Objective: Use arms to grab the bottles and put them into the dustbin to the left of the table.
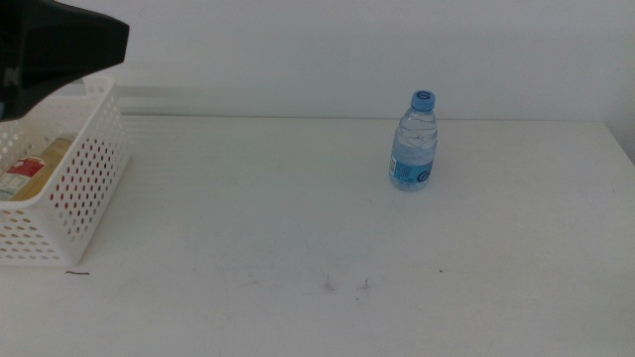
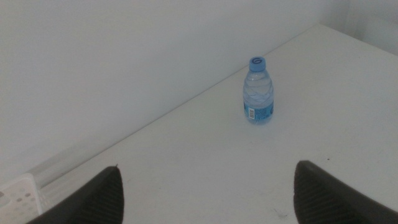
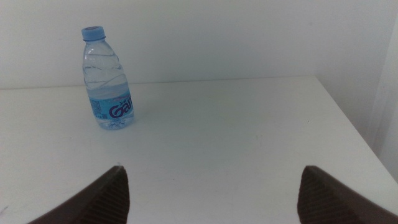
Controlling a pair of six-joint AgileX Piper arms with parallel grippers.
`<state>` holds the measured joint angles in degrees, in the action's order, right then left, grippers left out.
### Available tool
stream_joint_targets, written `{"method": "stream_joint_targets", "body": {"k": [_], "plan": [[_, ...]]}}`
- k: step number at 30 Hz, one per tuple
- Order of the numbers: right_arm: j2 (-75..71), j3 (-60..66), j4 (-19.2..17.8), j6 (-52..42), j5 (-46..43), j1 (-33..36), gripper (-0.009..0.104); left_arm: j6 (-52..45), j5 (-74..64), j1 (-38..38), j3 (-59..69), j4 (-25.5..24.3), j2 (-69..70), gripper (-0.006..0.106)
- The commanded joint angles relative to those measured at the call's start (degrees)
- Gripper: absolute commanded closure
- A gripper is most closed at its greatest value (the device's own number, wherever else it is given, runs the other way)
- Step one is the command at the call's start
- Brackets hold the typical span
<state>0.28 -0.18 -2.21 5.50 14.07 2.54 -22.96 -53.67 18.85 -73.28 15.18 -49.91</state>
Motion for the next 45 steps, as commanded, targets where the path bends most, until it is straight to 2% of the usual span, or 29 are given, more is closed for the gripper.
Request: {"method": "stream_joint_targets", "body": {"k": [1,10,15,21,27,30,40,42,45], "plan": [[-0.28,0.18,-0.46,-0.35,-0.51,-0.32,0.004,0.49,0.85,0.31,0.13,-0.11,0.12,0.007],[18.09,-6.63,-1.53,-0.35,-2.84,-0.32,0.004,0.49,1.22,0.31,0.13,-0.1,0.01,0.007],[29.61,-7.32,-3.99,-0.35,-18.47,-0.22,0.004,0.49,1.46,0.31,0.13,-0.1,0.01,0.007],[43.71,-8.48,-6.51,-0.35,-24.78,2.89,0.004,0.49,2.41,0.31,0.13,-0.1,0.01,0.007],[61.58,-9.18,-6.5,-1.01,-46.99,9.94,0.004,0.49,2.41,0.31,0.13,-0.1,0.01,0.007],[71.28,-12.87,-6.65,-0.9,-52.35,10.23,0.004,0.49,2.41,0.31,0.13,-0.1,0.01,0.007],[95.32,-30.09,-6.48,3.35,-58.77,10.23,0.004,0.49,2.95,0.31,0.13,-0.1,0.01,0.007],[100.15,-33.61,-7.73,3.68,-60.72,10.52,0.004,0.49,2.95,0.31,0.13,-0.1,0.01,0.007],[106.06,-38.59,-11.99,3.68,-62.39,10.66,0.004,0.49,2.95,0.31,0.13,-0.1,0.01,0.007]]}}
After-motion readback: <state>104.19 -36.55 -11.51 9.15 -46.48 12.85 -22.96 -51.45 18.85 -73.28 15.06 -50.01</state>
